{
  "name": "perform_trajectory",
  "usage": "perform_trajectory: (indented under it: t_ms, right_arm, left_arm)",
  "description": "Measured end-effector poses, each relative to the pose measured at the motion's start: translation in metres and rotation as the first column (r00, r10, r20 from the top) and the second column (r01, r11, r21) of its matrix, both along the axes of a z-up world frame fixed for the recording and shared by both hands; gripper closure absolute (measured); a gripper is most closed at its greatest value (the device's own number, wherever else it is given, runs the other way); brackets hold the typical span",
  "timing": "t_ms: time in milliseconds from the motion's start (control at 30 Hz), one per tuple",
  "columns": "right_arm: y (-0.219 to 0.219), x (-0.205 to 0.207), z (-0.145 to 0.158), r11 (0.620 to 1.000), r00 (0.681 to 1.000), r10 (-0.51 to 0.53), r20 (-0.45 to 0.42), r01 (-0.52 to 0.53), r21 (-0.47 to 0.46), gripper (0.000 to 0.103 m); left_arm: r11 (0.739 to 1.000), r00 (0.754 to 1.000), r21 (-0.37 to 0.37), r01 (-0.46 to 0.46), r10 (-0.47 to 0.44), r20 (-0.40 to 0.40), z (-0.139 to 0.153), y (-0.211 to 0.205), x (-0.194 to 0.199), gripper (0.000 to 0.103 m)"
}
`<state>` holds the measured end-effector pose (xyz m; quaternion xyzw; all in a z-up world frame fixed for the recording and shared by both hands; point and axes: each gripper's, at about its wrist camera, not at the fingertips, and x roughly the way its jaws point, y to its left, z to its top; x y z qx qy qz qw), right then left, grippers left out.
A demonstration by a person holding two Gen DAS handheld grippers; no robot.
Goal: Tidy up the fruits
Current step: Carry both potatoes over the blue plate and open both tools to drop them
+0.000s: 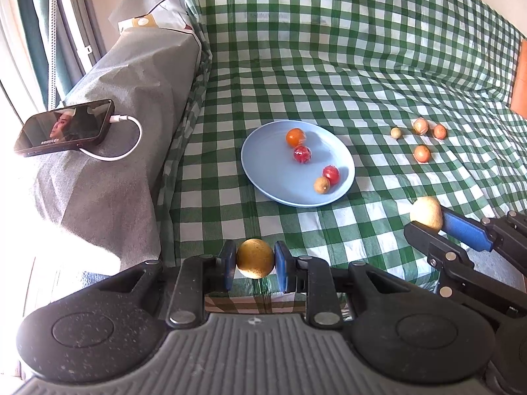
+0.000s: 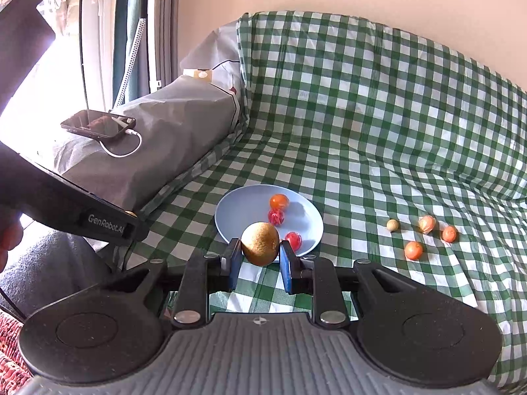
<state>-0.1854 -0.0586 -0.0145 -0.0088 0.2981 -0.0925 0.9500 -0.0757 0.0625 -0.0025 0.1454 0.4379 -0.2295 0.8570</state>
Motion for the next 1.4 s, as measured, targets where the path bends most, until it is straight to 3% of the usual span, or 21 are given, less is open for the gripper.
perform_trajectory:
  t_ms: [600,1000,1333,1367,1400]
  right_arm:
    - [-0.028,0.058,-0.02,0.999,0.997,-0.052,-0.064,0.053,0.009,0.077]
    - [-0.076,0.132,-0.07,0.996,0.985,-0.062,-0.163,0.072,0.054,0.077]
    - [-0.111,0.184,-0.114,0.994,0.972,-0.097,-0.214,0.106,0.033,0.077]
    - [-0.113,0.188,-0.117,0.994,0.972,-0.091,-0.215,0.101,0.034,0.077]
    - [-0.114,0.192,-0.12,0.995,0.972,-0.086,-0.219,0.096,0.037,0.077]
  left_arm:
    - [0.999,0.999,-0.009,-0.046,0.046,-0.013,-0.008,-0.03,0.087,0.076]
    - [0.999,0.999,0.036,0.01,-0.008,-0.049,-0.063,-0.096,0.152,0.076]
    - [0.996,0.992,0.063,0.065,-0.058,-0.111,-0.113,-0.128,0.191,0.076]
    - [0.995,0.991,0.061,0.073,-0.065,-0.118,-0.114,-0.128,0.193,0.072]
    - [0.995,0.99,0.054,0.079,-0.071,-0.123,-0.114,-0.128,0.195,0.058]
